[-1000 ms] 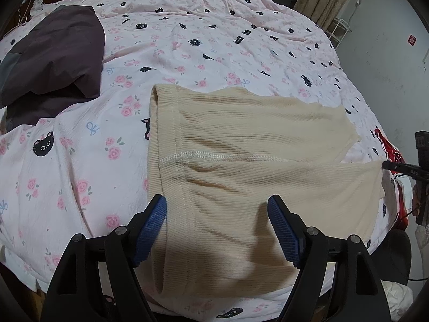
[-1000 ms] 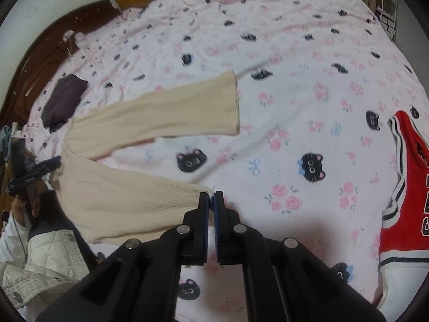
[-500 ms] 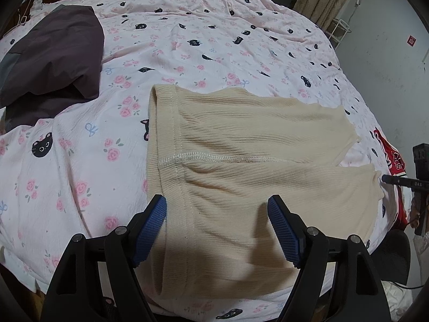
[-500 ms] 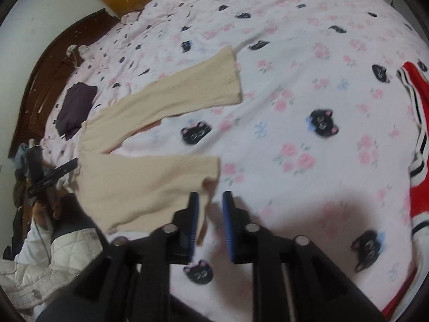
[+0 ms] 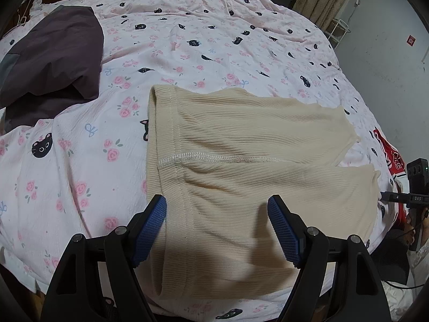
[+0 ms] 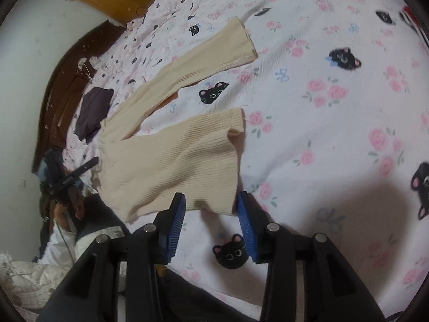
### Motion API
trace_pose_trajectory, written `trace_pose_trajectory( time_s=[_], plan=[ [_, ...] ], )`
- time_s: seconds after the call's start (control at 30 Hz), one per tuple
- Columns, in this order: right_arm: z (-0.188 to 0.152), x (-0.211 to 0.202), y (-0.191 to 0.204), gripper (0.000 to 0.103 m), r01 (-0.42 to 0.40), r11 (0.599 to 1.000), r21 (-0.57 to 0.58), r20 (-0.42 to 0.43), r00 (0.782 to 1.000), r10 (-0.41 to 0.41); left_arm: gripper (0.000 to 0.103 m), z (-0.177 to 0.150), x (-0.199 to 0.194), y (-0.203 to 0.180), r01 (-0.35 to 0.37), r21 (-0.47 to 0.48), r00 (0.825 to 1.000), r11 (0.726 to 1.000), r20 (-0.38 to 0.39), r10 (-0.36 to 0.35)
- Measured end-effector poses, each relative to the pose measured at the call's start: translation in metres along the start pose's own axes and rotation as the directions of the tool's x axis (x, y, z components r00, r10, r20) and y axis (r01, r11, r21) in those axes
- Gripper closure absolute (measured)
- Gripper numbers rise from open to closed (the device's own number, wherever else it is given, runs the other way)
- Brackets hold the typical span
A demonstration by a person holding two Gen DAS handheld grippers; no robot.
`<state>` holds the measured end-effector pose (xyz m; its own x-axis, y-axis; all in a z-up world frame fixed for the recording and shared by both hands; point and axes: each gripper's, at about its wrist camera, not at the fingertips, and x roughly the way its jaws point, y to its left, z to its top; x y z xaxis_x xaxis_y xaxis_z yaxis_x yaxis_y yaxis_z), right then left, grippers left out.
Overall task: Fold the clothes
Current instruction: 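Regrasp the sleeve cuff with the right gripper and adjust its position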
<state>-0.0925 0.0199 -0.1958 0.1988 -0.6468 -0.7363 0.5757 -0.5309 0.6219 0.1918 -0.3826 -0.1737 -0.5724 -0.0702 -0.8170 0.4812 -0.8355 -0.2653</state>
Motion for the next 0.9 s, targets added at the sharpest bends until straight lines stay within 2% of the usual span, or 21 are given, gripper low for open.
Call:
trace_pose_trajectory(
  time_s=[0.2, 0.4, 0.73, 0.8, 0.87, 0.9],
  plan=[
    [-0.005, 0.001, -0.019, 0.063, -0.112, 0.988, 0.103, 0.044, 0.993, 0.108, 0.029, 0.000, 0.000, 0.000, -0.001, 0.001, 1.000, 1.000, -0.001, 0.001],
    [-0.007, -0.008, -0.027, 0.063, -0.121, 0.986, 0.117, 0.051, 0.992, 0.115, 0.029, 0.000, -0.001, 0.001, 0.003, -0.002, 1.000, 1.000, 0.001, -0.003],
    [-0.001, 0.004, -0.023, 0.063, -0.154, 0.981, 0.121, 0.072, 0.987, 0.147, 0.029, -0.001, 0.000, -0.001, -0.006, 0.005, 1.000, 1.000, -0.003, 0.006],
    [0.002, 0.005, -0.021, 0.067, -0.145, 0.983, 0.115, 0.076, 0.988, 0.137, 0.029, -0.001, 0.000, -0.001, -0.007, 0.006, 1.000, 1.000, -0.003, 0.007],
    [0.003, 0.006, -0.020, 0.092, -0.100, 0.990, 0.099, 0.068, 0.993, 0.094, 0.029, -0.001, 0.000, -0.001, -0.008, 0.006, 1.000, 1.000, -0.003, 0.008],
    [0.003, 0.006, -0.020, 0.095, -0.084, 0.992, 0.097, 0.063, 0.995, 0.078, 0.029, -0.001, 0.000, -0.001, -0.009, 0.007, 1.000, 1.000, -0.003, 0.009]
  ],
)
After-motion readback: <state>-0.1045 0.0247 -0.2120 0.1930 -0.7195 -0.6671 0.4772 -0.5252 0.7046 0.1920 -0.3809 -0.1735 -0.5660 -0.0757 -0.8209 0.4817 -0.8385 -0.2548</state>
